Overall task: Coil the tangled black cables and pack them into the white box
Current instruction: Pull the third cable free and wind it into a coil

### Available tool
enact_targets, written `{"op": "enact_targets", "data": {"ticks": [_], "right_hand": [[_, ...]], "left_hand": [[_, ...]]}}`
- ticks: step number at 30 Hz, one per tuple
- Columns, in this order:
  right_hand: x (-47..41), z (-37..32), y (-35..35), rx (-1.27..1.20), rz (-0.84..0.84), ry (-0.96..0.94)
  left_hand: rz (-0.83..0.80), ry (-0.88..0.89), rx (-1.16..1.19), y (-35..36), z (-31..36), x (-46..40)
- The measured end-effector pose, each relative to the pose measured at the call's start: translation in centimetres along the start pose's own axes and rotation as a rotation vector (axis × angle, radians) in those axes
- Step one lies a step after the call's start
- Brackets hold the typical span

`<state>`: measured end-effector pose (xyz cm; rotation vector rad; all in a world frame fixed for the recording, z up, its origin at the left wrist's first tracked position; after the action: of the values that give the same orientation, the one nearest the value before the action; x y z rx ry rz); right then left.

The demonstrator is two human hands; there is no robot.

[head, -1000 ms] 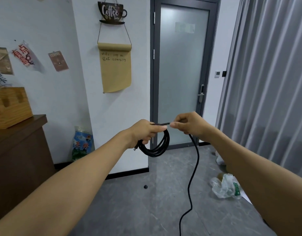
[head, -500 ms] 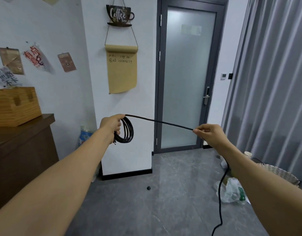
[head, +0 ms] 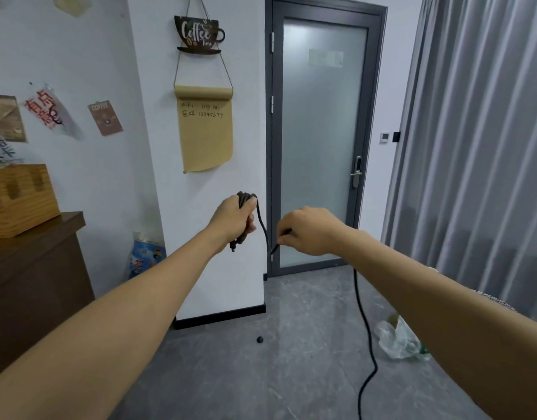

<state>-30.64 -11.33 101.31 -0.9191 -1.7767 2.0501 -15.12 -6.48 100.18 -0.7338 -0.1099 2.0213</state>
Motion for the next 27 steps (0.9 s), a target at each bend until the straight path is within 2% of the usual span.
{"op": "enact_targets", "data": {"ticks": [4,6,10,16,19,21,24,27], "right_hand": [[-0.5,-0.7,-1.0,-0.292,0.011,-0.1],[-0.5,-0.4,-1.6,-0.408,0.052,-0.112],[-0.1,0.2,-1.9,-0.519,0.082,-0.092],[0.2,1.4,-2.1,-0.581,0.125,0.046],[-0.1,2.4,-1.8,-0.617,0.178,0.213],[-0.2,3.0,-1.3,-0.622,0.155,0.296],[0.2,4.2,-0.5,-0.741,0.089,0.349],[1.3,6.0,0.8,-0.908,0.063,0.409]], "left_hand": [[-0.164,0.054,-0.004,1.5,1.0,1.0],[-0.238,0.037,0.076,2.1,1.5,1.6],[-0.283,-0.058,0.299,2.6,1.8,2.2],[-0.38,-0.225,0.495,2.9,1.6,2.9],[-0.47,-0.268,0.512,2.8,1.7,3.1],[-0.506,-0.262,0.472,2.6,1.7,3.2],[-0.437,-0.22,0.344,1.9,1.2,3.1],[-0.254,-0.283,0.379,0.3,-0.4,2.5]]}}
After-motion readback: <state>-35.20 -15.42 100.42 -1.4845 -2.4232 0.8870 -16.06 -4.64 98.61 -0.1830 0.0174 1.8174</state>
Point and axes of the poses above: each hand's wrist, its own x-axis away from the middle knuckle, its own y-axis out of the palm, z = x × y, the point moved 2 cm from there along -x, towards the middle knuckle, and after that the axes turned 8 degrees about y, right-handed, at the moved point
